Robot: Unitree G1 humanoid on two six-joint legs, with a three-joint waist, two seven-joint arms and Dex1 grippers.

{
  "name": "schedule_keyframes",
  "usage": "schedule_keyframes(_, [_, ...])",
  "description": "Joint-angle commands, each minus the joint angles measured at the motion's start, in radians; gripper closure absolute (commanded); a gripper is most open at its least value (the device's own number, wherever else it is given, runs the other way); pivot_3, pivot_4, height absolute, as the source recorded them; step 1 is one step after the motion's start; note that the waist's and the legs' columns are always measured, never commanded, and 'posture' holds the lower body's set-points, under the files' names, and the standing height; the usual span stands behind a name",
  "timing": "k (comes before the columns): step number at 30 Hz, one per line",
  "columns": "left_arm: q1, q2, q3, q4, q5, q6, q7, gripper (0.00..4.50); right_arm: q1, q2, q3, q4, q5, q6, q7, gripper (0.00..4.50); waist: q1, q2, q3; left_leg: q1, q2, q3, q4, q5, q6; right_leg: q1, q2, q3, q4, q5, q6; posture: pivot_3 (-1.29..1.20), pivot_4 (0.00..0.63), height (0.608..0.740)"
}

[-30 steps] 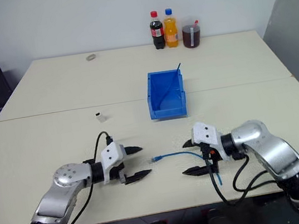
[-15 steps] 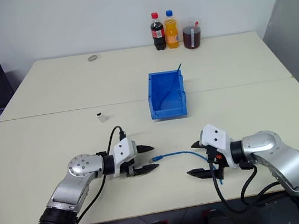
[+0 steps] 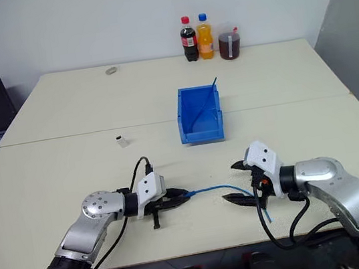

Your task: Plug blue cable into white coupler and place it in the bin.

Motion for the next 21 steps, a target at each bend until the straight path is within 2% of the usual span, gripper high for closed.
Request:
schedule_keyframes(1, [0.014,-0.005,0.039,-0.011,-0.027,0.065,0.031,4.23,0.037,0.022,-0.055,-0.039,0.058,-0.047,-0.001,0.10,0.000,0.000,0.000,0.000,0.000,0.000,0.000,0.000,0.000,0.000,0.000,0.000,0.000,0.000,0.000,0.00,0.150,0.740])
schedule_keyframes(4, [-0.011,-0.042,0.084,-0.035,-0.089,0.114,0.063,4.23,0.071,0.045,-0.083,-0.056,0.106,-0.081,0.007,0.10,-0.001,0.000,0.000,0.000,0.001,0.000,0.000,0.000,0.000,0.000,0.001,0.000,0.000,0.000,0.001,0.00,0.150,0.740])
schedule_keyframes(6, [-0.026,-0.075,0.116,-0.063,-0.151,0.178,0.082,4.23,0.081,0.032,-0.084,-0.066,0.157,-0.021,0.015,0.10,-0.001,0.000,0.000,0.000,0.001,0.000,0.000,0.000,0.000,0.000,0.001,0.000,0.000,0.000,0.001,0.00,0.150,0.740])
schedule_keyframes(10, [-0.033,-0.121,0.165,-0.152,-0.277,0.321,0.103,4.23,0.090,0.075,-0.106,-0.075,0.264,0.048,-0.029,0.10,-0.001,-0.001,0.001,-0.001,0.001,-0.001,0.000,0.000,0.000,-0.001,0.001,0.000,0.000,0.001,-0.001,0.00,0.150,0.740])
schedule_keyframes(17, [-0.051,-0.171,0.244,-0.300,-0.500,0.548,0.178,4.23,0.047,0.264,-0.115,0.012,0.352,0.091,-0.203,0.10,-0.005,-0.001,0.001,-0.001,0.002,-0.001,0.000,0.000,0.000,-0.001,0.002,0.000,0.000,0.000,-0.001,0.00,0.150,0.740])
schedule_keyframes(21, [-0.056,-0.175,0.268,-0.341,-0.572,0.618,0.209,4.23,-0.009,0.325,-0.133,0.058,0.393,0.109,-0.253,0.10,-0.004,-0.001,0.001,-0.001,0.002,-0.001,0.000,0.000,0.000,-0.002,0.002,0.000,0.001,0.000,-0.001,0.00,0.150,0.740])
